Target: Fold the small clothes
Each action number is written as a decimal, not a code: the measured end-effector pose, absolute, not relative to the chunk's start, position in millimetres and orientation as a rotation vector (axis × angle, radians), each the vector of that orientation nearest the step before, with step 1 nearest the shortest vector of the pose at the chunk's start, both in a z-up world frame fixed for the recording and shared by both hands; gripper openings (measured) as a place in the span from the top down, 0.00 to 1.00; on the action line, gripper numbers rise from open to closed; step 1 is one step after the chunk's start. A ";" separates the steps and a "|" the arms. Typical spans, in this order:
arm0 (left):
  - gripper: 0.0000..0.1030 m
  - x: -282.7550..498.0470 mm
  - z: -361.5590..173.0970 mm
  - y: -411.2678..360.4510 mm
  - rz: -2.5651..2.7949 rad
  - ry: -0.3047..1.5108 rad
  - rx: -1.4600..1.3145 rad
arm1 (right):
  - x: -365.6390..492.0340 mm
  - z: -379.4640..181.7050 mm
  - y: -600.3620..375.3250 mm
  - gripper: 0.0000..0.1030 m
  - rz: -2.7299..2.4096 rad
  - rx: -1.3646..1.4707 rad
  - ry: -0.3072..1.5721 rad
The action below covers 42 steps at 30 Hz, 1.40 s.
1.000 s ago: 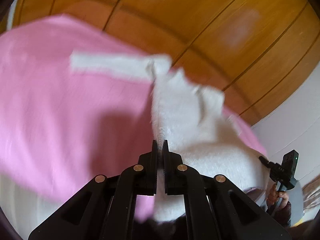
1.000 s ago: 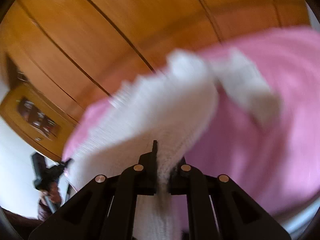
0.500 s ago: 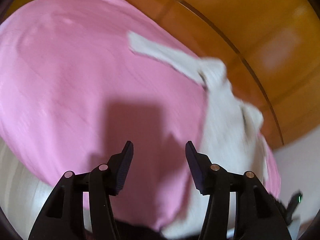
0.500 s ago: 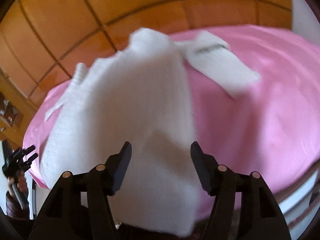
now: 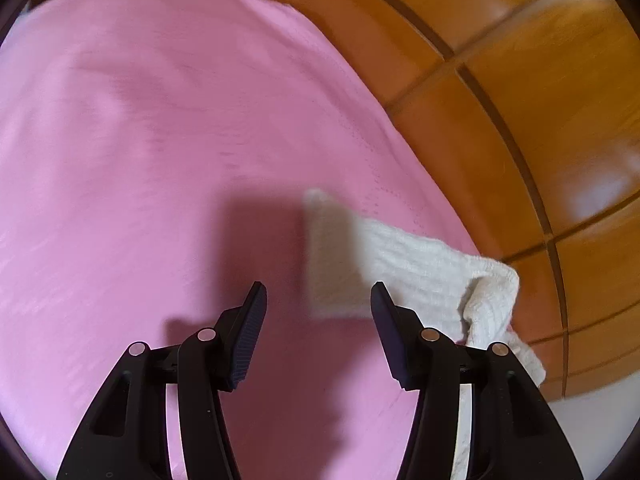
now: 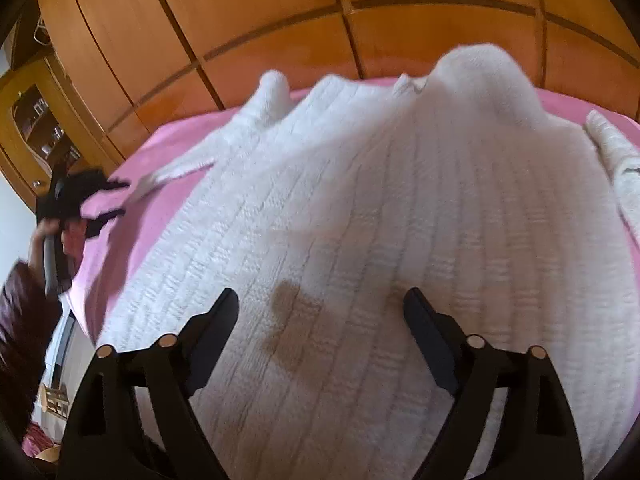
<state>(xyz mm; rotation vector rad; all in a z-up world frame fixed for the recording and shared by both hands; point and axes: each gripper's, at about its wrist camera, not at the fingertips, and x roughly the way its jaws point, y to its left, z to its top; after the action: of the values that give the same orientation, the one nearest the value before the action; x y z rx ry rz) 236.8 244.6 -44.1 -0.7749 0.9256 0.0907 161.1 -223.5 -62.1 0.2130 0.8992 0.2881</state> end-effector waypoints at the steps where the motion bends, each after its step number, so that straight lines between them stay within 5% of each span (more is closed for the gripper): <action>1: 0.49 249.8 -48.3 240.2 0.089 0.944 -0.752 | 163.5 -65.4 -223.5 0.12 0.285 0.211 0.902; 2: 0.50 257.6 -49.7 236.3 0.084 0.949 -0.723 | 165.5 -68.3 -222.7 0.10 0.282 0.205 0.899; 5: 0.92 274.1 -45.8 227.5 0.107 0.959 -0.578 | 166.5 -71.8 -218.5 0.07 0.281 0.176 0.883; 17: 0.98 223.2 4.5 368.0 0.638 0.784 -0.382 | 167.2 -83.2 -206.0 0.02 0.261 0.062 0.855; 25: 0.98 201.8 -15.3 362.1 0.556 0.836 -0.465 | 167.6 -83.4 -200.8 0.02 0.236 0.029 0.871; 29: 0.56 184.2 -3.6 306.9 0.335 0.808 -0.455 | 164.1 -73.4 -209.3 0.02 0.254 0.082 0.889; 42: 0.54 97.7 -42.1 109.8 -0.496 1.032 -0.433 | 97.3 -58.5 -374.5 0.03 -0.151 0.297 0.877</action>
<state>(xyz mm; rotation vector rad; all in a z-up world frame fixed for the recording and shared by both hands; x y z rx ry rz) 97.7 109.8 -42.1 -0.4335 1.0320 -0.4956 97.3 -374.5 -58.5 0.2968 0.8770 -0.1509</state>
